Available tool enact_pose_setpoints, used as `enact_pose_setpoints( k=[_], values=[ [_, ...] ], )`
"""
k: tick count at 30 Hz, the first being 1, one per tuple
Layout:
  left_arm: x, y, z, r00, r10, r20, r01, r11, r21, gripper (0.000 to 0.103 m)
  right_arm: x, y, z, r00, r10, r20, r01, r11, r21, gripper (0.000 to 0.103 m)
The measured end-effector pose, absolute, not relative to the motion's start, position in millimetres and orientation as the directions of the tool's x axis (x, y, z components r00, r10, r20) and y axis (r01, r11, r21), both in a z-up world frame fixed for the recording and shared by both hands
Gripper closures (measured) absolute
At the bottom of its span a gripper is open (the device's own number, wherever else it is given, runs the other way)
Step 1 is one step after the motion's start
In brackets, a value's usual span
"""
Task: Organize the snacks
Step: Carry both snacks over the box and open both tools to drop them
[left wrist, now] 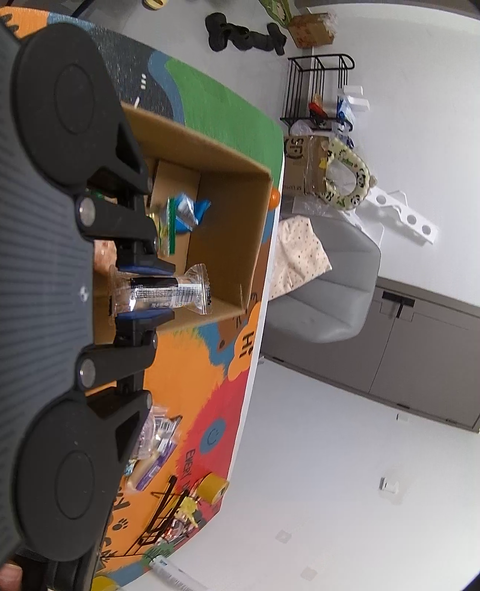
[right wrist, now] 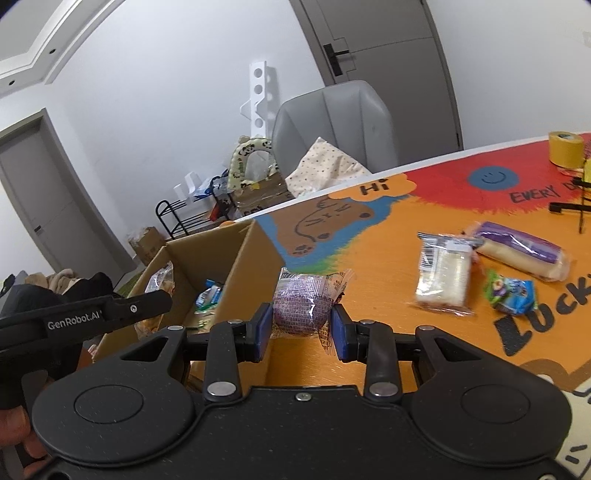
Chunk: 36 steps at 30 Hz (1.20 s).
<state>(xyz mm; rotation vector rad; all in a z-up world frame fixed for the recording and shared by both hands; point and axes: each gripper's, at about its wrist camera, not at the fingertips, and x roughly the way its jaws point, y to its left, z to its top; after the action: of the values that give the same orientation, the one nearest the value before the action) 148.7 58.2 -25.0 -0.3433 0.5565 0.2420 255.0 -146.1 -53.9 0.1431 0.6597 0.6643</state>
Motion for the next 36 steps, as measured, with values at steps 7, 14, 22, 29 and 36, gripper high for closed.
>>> enact_pose_setpoints(
  k=[7, 14, 22, 29, 36],
  values=[
    [140, 82, -30, 0.815, 0.148, -0.56, -0.354, 0.893, -0.278, 0.085, 250, -119, -39, 0.585, 0.63, -0.511, -0.57, 0.767, 0.293, 0.071],
    [129, 106, -30, 0.813, 0.18, -0.554, -0.399, 0.865, -0.304, 0.081, 245, -89, -30, 0.565, 0.649, -0.51, -0.613, 0.744, 0.266, 0.071],
    [124, 122, -32, 0.802, 0.189, -0.567, -0.427, 0.844, -0.323, 0.07, 244, -70, -30, 0.521, 0.673, -0.525, -0.643, 0.714, 0.277, 0.065],
    [120, 123, -30, 0.817, 0.161, -0.553, -0.405, 0.844, -0.353, 0.048, 244, -87, -26, 0.553, 0.657, -0.511, -0.61, 0.738, 0.288, 0.061],
    [127, 106, -25, 0.826, 0.167, -0.538, -0.391, 0.858, -0.333, 0.026, 243, -113, -28, 0.598, 0.62, -0.507, -0.571, 0.774, 0.272, 0.036]
  ],
)
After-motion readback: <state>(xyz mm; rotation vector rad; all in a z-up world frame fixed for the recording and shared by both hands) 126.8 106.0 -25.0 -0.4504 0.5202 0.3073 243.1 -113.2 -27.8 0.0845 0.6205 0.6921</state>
